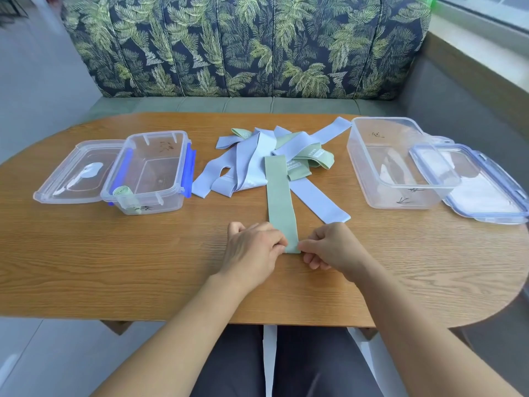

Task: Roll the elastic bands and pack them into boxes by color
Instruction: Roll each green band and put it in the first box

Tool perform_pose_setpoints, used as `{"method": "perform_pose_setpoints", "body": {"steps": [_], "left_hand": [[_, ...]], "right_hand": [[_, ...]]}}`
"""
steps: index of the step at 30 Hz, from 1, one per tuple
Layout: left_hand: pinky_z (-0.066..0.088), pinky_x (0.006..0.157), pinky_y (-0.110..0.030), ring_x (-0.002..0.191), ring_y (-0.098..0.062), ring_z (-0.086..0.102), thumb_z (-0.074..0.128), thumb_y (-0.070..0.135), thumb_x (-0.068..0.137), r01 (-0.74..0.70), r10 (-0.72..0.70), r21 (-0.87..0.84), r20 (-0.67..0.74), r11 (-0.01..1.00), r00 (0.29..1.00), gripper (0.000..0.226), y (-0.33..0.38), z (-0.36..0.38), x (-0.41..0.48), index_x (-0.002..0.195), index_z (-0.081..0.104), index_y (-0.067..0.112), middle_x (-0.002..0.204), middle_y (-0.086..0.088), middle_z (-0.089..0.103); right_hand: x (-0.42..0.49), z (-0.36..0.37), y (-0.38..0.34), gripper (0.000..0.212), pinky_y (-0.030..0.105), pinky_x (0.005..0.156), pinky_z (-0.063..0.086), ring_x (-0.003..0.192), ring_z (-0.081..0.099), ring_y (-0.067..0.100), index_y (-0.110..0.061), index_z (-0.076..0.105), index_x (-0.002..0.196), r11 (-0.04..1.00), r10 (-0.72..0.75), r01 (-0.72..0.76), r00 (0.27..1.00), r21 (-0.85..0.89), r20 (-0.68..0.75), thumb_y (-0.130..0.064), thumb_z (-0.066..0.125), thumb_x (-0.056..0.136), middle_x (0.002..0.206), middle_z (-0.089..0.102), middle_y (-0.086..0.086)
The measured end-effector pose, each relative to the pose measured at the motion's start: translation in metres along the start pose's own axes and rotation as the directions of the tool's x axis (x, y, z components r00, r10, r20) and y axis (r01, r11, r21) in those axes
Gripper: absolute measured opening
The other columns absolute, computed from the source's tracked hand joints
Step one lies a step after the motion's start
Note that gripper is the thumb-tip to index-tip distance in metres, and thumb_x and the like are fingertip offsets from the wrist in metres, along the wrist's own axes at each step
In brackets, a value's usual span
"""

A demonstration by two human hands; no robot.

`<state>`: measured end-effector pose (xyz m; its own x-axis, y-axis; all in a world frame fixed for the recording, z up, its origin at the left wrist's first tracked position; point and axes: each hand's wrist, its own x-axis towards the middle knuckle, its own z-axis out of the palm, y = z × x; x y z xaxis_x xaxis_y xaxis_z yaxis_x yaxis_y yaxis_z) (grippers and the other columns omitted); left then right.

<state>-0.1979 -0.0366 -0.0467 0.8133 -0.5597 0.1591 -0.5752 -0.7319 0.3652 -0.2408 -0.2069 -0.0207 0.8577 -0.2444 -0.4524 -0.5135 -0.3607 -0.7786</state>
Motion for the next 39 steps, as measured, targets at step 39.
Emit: {"method": "perform_pose_setpoints", "body": {"steps": [39], "left_hand": [[0.053,0.087,-0.036,0.091,-0.015,0.064,0.067,0.028,0.089,0.509,-0.493,-0.252,0.128,0.823,0.861,0.006,0.032,-0.007,-0.027,0.091,0.073,0.027,0.094,0.008,0.071]], "right_hand": [[-0.030,0.026,0.016,0.030,0.024,0.057,0.052,0.042,0.059,0.005,-0.007,0.068,0.068,0.988,0.011,-0.041,0.979,-0.148,-0.204,-0.026,0.062,0.090,0.052,0.068,-0.001]]}}
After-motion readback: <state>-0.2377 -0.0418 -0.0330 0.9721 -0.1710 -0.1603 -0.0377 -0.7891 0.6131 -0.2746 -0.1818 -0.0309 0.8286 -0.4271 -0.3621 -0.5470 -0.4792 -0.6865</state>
